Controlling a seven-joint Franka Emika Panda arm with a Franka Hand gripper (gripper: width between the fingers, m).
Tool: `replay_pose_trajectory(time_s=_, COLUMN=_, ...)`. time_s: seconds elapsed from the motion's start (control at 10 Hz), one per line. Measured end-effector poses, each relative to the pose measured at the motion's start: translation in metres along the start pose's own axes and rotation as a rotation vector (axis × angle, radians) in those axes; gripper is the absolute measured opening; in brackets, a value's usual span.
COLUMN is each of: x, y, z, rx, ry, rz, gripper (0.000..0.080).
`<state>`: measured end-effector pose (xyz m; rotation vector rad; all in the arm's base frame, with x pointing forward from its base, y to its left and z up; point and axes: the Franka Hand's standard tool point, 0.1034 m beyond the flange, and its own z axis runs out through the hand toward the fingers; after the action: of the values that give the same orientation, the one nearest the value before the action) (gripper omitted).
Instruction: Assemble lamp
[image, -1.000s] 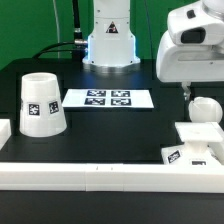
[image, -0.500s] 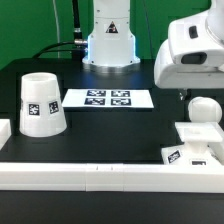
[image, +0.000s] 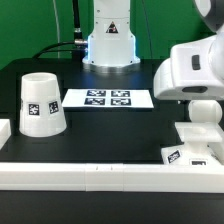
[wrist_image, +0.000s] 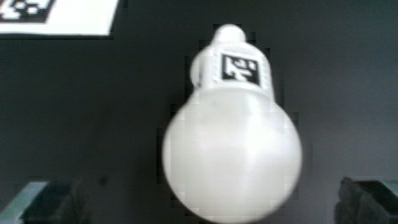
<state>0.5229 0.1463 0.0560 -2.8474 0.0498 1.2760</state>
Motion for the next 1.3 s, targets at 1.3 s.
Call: replay_pose_trajectory(time_s=1.3, x=0.011, y=-0.015, z=0.039, rx=0.02, ry=0.068, rz=0.038, gripper=0.0699)
